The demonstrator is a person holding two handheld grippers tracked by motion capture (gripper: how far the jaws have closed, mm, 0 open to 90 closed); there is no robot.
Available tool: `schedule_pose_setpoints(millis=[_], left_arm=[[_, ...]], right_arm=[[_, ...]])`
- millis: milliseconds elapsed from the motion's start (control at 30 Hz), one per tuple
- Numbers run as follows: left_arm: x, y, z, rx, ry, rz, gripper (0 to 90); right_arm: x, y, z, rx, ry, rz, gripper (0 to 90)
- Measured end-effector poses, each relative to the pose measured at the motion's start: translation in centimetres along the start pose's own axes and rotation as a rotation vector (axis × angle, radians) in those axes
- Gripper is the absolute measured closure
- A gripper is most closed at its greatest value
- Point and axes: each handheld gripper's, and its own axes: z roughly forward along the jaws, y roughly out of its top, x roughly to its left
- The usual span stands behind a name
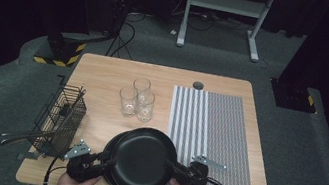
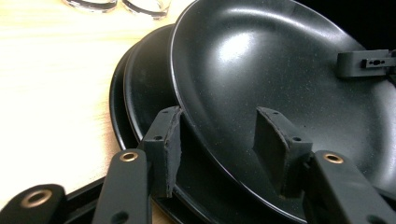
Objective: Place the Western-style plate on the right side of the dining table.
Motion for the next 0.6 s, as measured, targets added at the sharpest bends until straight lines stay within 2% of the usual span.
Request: schedule_pose_setpoints(millis=[200,600], left_arm=[[-0.32,-0.06,0.40,0.014,0.007,0.011,51.3],[-0.34,-0.03,0.50,0.012,0.019,-0.005,52.5]], right_arm=[[0.01,-0.03,-0.02,-0.003,-0.001,-0.009,70.4],[0.06,-0.21,-0.16,-0.016,0.007,-0.031,70.4]])
